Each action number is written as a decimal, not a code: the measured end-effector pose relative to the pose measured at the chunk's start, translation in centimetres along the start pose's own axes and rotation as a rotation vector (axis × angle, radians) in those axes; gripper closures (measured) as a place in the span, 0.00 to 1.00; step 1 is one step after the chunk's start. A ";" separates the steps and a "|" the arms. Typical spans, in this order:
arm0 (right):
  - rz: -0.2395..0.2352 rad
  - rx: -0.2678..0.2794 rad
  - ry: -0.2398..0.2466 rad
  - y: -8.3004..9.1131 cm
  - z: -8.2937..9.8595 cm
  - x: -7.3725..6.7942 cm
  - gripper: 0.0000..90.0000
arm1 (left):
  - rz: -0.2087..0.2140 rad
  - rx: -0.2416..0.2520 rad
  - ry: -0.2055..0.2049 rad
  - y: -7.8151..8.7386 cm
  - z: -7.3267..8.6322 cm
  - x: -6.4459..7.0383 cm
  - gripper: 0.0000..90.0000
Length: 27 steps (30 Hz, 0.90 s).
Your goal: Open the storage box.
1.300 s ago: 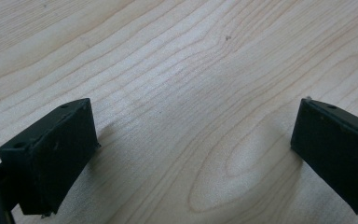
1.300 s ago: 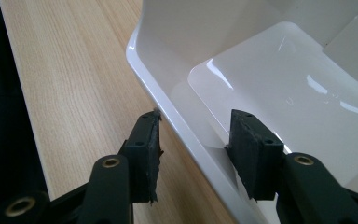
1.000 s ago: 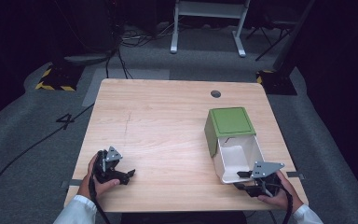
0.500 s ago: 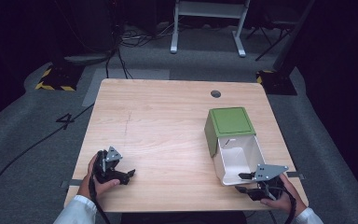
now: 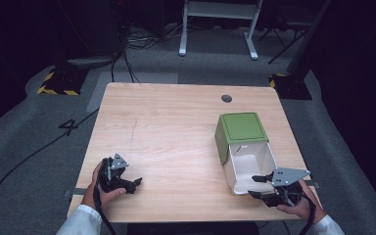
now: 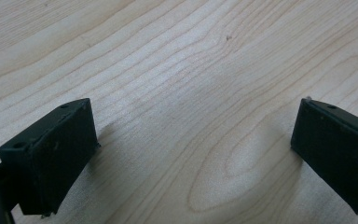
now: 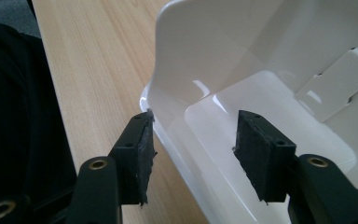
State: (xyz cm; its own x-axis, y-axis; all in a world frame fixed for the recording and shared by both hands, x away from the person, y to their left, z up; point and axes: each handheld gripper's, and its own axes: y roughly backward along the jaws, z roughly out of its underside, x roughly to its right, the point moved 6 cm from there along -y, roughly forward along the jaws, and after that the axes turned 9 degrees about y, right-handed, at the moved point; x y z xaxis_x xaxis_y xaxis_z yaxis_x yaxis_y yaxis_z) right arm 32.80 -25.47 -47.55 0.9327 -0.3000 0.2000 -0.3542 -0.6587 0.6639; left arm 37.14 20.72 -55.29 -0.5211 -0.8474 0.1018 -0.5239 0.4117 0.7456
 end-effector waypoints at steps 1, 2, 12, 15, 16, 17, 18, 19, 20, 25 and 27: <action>0.003 0.003 0.001 0.2 -0.1 0.2 0.51 | 0.002 0.001 0.001 0.0 0.0 0.0 0.01; 0.007 0.009 -0.003 0.3 -0.2 0.3 0.50 | 0.003 0.002 0.001 0.0 0.0 0.0 0.00; 0.095 0.068 -0.036 2.8 -0.9 2.7 0.38 | 0.002 0.001 0.002 0.0 0.0 0.0 0.01; 0.119 0.071 -0.051 3.2 -0.8 3.2 0.33 | 0.005 0.001 0.001 -0.1 0.0 0.0 0.01; 0.136 0.068 -0.051 3.5 -0.8 3.5 0.30 | 0.006 0.001 0.001 -0.1 0.0 0.0 0.01; 0.152 0.069 -0.059 3.6 -0.8 3.7 0.27 | 0.007 0.001 0.001 -0.1 -0.1 0.0 0.00; 0.167 0.075 -0.071 3.8 -0.8 3.9 0.25 | 0.004 0.003 -0.004 -0.1 -0.1 0.0 0.00; 0.172 0.080 -0.079 3.9 -0.7 4.1 0.25 | 0.004 0.002 -0.003 -0.1 -0.1 0.0 0.00; 0.178 0.076 -0.083 4.0 -0.5 4.3 0.25 | 0.006 0.002 -0.001 -0.1 -0.1 0.0 0.00; 0.189 0.064 -0.094 4.4 0.0 4.5 0.23 | 0.007 0.002 -0.001 -0.1 -0.1 0.0 0.00; 0.201 0.059 -0.098 4.5 0.1 4.5 0.21 | 0.006 0.002 -0.001 -0.1 -0.1 0.0 0.00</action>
State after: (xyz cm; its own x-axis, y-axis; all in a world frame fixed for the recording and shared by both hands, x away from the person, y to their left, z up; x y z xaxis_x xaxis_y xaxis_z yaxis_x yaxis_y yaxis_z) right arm 35.43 -29.88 -43.70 0.8330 -0.4928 0.2513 -0.5383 -0.6173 0.5738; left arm 37.23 20.64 -55.30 -0.5250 -0.8445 0.1056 -0.5218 0.4173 0.7440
